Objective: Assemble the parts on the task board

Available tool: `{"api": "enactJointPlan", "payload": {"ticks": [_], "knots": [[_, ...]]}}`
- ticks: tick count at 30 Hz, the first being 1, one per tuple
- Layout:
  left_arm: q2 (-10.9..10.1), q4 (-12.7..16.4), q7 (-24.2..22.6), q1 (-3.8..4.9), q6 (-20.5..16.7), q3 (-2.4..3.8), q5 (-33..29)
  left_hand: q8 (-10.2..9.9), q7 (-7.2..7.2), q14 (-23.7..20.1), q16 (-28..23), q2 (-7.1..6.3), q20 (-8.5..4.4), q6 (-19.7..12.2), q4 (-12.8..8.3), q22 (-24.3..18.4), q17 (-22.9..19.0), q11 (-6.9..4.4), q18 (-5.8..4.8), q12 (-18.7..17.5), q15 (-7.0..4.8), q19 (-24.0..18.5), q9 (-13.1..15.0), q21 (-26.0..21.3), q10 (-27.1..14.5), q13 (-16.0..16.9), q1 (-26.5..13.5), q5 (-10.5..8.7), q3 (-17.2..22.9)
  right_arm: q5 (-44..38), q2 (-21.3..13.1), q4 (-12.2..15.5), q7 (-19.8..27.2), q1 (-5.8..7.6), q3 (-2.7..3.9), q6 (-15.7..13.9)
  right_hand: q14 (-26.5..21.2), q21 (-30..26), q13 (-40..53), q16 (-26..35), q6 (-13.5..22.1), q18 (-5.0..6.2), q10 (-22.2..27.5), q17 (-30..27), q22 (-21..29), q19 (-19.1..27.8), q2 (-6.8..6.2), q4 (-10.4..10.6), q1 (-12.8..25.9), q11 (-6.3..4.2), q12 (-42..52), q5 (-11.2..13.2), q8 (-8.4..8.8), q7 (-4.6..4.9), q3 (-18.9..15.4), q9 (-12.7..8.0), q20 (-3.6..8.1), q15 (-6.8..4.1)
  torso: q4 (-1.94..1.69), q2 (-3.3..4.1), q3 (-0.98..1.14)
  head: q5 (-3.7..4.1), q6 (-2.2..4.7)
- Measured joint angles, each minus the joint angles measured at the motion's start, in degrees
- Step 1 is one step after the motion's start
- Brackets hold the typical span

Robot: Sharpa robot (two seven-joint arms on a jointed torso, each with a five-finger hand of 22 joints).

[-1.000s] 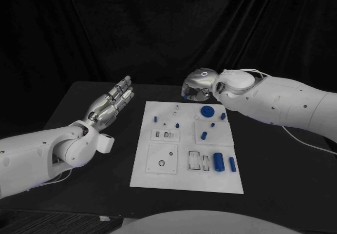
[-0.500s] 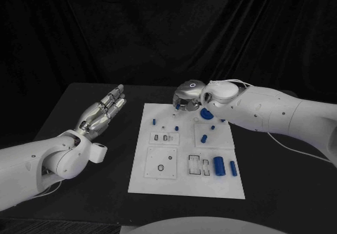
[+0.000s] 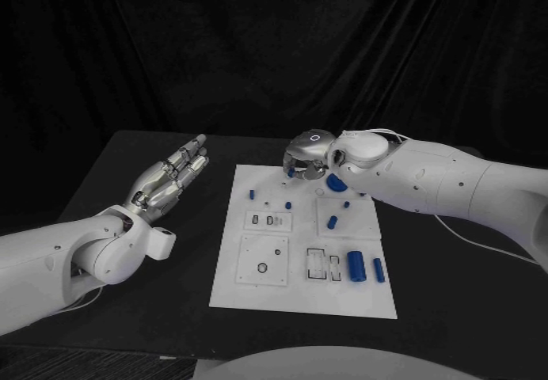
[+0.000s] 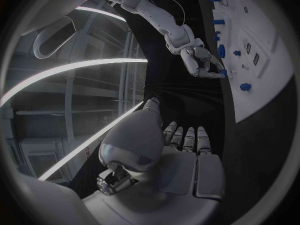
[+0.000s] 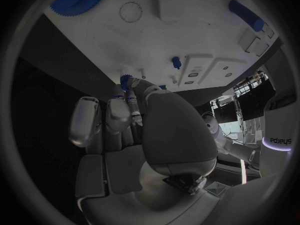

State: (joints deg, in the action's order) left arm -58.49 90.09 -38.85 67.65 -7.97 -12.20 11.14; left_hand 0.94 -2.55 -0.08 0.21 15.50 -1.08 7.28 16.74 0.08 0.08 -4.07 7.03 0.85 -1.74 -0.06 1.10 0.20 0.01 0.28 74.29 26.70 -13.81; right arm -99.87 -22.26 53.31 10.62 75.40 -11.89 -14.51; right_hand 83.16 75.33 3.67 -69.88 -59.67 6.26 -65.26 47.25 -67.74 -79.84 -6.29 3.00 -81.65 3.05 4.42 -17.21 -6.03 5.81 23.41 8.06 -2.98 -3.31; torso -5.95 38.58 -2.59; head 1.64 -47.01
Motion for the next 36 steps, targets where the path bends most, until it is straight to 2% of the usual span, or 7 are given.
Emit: {"api": "enactJointPlan", "payload": {"ticks": [7, 13, 27, 36], "knots": [[0.29, -0.29, 0.00, 0.00, 0.75, 0.00, 0.10, 0.00, 0.43, 0.00, 0.00, 0.22, 0.20, 0.43, 0.00, 0.01, 0.01, 0.40, 0.00, 0.00, 0.00, 0.21, 0.08, 0.00, -0.02, 0.00, 0.22, 0.40, 0.00, 0.00, 0.04, -0.14, -0.17, -0.05, 0.00, -0.19, -0.20, 0.00, -0.01, 0.21, 0.00, 0.00, 0.00, -0.06, 0.01, 0.00, 0.00, 0.07, 0.00, 0.00, -0.21, 0.00, 0.00, 0.00, 0.25, 0.00, 0.00, 0.20, 0.05, -0.45, -0.22, -0.04, -0.35], [0.36, -0.74, 0.00, 0.00, 1.27, 0.00, 0.16, 0.00, 0.62, 0.00, 0.00, 0.22, 0.41, 0.62, 0.00, 0.01, 0.02, 0.59, 0.01, 0.00, 0.00, 0.00, 0.08, 0.00, 0.18, 0.00, 0.22, 0.46, 0.00, 0.00, 0.19, -0.38, -0.33, -0.05, 0.01, -0.94, -0.20, 0.00, -0.03, 0.21, 0.00, 0.00, 0.00, 0.00, 0.01, 0.00, 0.00, -0.01, 0.00, 0.00, -0.22, 0.00, 0.00, 0.00, 0.33, 0.00, 0.00, 0.20, 0.07, -0.56, -0.32, -0.04, -0.52], [0.87, -0.96, 0.00, 0.00, 2.26, -0.01, 0.22, 0.00, 0.62, 0.00, 0.00, 0.22, 0.41, 0.62, 0.00, 0.01, 0.01, 0.59, 0.02, 0.00, 0.00, 0.00, 0.07, 0.00, 0.18, 0.01, 0.22, 0.45, 0.00, 0.00, 2.51, -3.65, -0.72, -0.63, 0.02, -1.14, -0.20, 0.00, -0.04, 0.21, 0.20, 0.00, 0.00, -0.12, 0.02, 0.21, 0.00, -0.01, 0.00, 0.00, -0.50, -0.27, 0.00, 0.20, 0.32, 0.00, -0.21, 0.20, 0.21, -0.77, -0.44, 0.29, -1.02], [1.03, -1.21, 0.00, 0.00, 3.14, -0.01, 0.24, 0.23, 1.36, 0.00, 0.00, 0.22, 0.84, 1.37, 0.00, 0.02, -0.03, 0.96, 0.03, -0.01, 0.00, 0.02, 0.22, 0.00, 0.14, 0.01, 0.22, 0.44, 0.00, 0.00, 3.64, -5.35, -0.73, -1.18, 0.02, -1.15, -0.20, 0.00, -0.05, 0.21, 0.20, 0.00, 0.00, -0.12, 0.03, 0.20, 0.00, 0.16, 0.00, 0.00, -0.51, -0.27, 0.33, 0.20, 0.48, 0.00, -0.21, 0.20, 0.26, -0.88, -0.47, 0.16, -1.27]]}}
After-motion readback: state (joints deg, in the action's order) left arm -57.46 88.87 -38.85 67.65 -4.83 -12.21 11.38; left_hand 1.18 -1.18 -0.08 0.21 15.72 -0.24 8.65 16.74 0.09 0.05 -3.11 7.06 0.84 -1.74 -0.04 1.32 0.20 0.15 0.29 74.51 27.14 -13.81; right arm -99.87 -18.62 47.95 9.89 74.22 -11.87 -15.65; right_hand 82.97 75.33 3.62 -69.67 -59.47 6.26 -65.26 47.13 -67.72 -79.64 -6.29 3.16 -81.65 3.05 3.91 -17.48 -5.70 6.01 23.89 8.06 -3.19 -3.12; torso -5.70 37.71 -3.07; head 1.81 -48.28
